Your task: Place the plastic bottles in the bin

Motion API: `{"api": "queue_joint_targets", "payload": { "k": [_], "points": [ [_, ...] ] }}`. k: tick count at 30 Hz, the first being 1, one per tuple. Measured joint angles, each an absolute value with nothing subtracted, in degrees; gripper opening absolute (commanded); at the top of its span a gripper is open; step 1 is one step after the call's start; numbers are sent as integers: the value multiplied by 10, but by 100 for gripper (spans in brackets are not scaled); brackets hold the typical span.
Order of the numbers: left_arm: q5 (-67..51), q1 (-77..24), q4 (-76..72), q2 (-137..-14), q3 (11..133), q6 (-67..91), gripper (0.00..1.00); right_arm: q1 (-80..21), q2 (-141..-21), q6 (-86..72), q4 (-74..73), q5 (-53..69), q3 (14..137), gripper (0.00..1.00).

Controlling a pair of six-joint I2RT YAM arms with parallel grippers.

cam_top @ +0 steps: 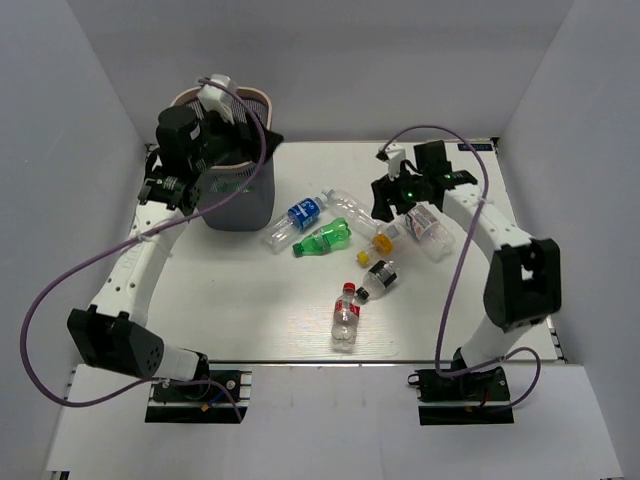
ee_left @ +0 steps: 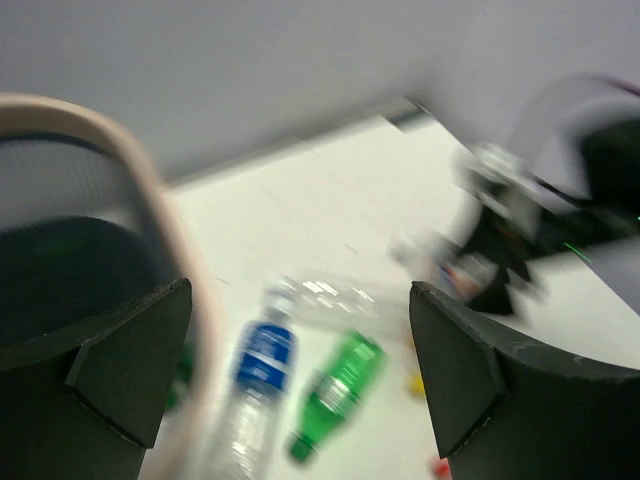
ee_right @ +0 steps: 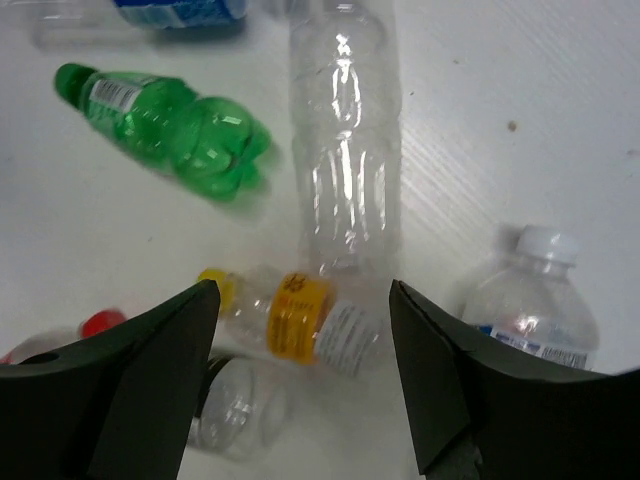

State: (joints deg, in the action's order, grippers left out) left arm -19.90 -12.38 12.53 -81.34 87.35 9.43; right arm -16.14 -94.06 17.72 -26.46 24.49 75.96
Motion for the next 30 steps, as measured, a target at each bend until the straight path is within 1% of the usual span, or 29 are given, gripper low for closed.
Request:
{"api": "queue_joint_targets", "payload": {
  "k": [2, 4, 7, 12, 15, 17, 24, 27, 30],
  "points": [
    [-265, -137, 132, -787, 838, 93, 99, -171, -986, 177, -266, 228, 798, 76],
    [-307, -149, 144, -751, 787, 91, 99, -179, -1025, 177, -263, 213, 826, 76],
    [-336, -159, 177, -693, 707, 89, 99, -189, -1057, 176, -259, 199, 838, 76],
    [-342, -165, 226, -606, 595, 92, 99, -204, -1092, 172, -246, 165, 840, 78],
    [-341, -168, 238, -574, 542, 101, 99, -211, -1118, 172, -236, 149, 850, 78],
    [-340, -171, 243, -567, 515, 107, 99, -213, -1135, 173, -230, 142, 854, 79],
    [-334, -182, 266, -566, 458, 125, 99, -219, -1177, 185, -220, 121, 861, 79],
    [-332, -186, 268, -561, 445, 133, 99, -220, -1190, 191, -216, 117, 865, 72],
    [-329, -190, 267, -558, 437, 141, 99, -221, -1194, 198, -213, 117, 865, 62]
  ]
}}
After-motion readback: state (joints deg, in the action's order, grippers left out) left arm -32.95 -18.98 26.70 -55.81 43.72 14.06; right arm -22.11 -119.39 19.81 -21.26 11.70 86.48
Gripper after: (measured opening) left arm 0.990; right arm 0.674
